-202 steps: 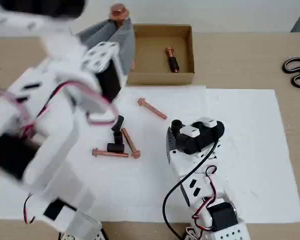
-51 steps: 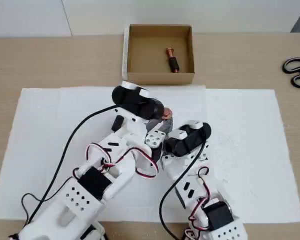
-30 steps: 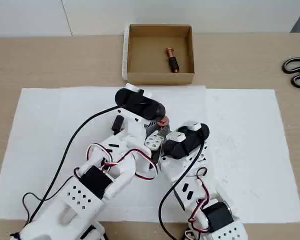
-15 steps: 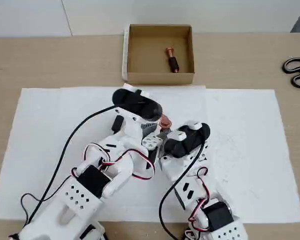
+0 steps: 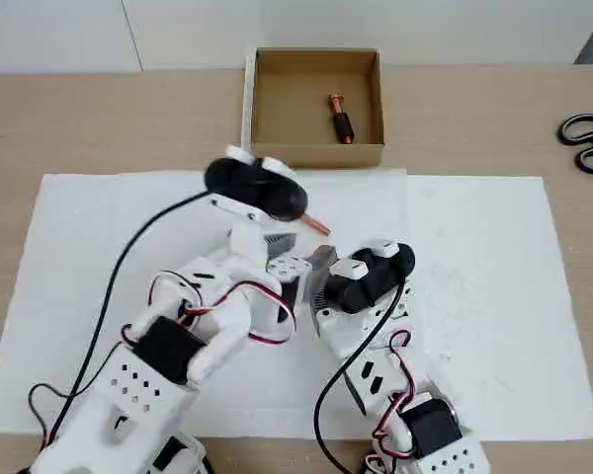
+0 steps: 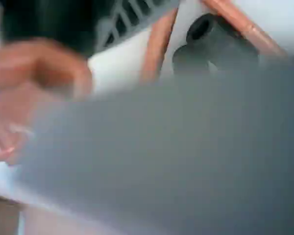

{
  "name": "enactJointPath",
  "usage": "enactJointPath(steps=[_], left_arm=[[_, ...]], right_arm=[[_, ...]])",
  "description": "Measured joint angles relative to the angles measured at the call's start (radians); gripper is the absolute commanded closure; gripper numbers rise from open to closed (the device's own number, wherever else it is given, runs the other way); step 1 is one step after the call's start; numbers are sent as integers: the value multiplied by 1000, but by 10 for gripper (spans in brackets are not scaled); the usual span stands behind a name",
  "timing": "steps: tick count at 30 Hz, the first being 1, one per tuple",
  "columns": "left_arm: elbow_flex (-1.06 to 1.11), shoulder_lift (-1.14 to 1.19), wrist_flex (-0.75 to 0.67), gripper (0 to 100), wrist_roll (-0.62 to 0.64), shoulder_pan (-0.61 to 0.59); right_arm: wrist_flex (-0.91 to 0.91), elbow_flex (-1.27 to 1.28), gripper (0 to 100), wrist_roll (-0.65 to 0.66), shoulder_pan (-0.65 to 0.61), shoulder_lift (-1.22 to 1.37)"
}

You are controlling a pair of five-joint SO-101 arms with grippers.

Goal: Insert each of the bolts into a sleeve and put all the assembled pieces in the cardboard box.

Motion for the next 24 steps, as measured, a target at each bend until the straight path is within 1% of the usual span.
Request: enactJointPath(steps=[5, 8, 12, 16, 18, 21, 24], left_arm=[[-120, 0, 138, 827, 0, -126], [-178, -2, 206, 827, 2, -236], [-218, -2, 292, 827, 3, -433], [-219, -2, 315, 827, -15, -666], [-207, -2, 327, 827, -72, -772], [-181, -2, 330, 827, -226, -908], [-147, -2, 330, 827, -331, -982]], right_arm=[[0, 0, 995, 0, 0, 0], [0, 0, 995, 0, 35, 0], [0, 0, 995, 0, 83, 0], [0, -37, 995, 0, 181, 2], [11, -104, 995, 0, 227, 17], [37, -232, 995, 0, 273, 86], [37, -400, 995, 20, 290, 227]])
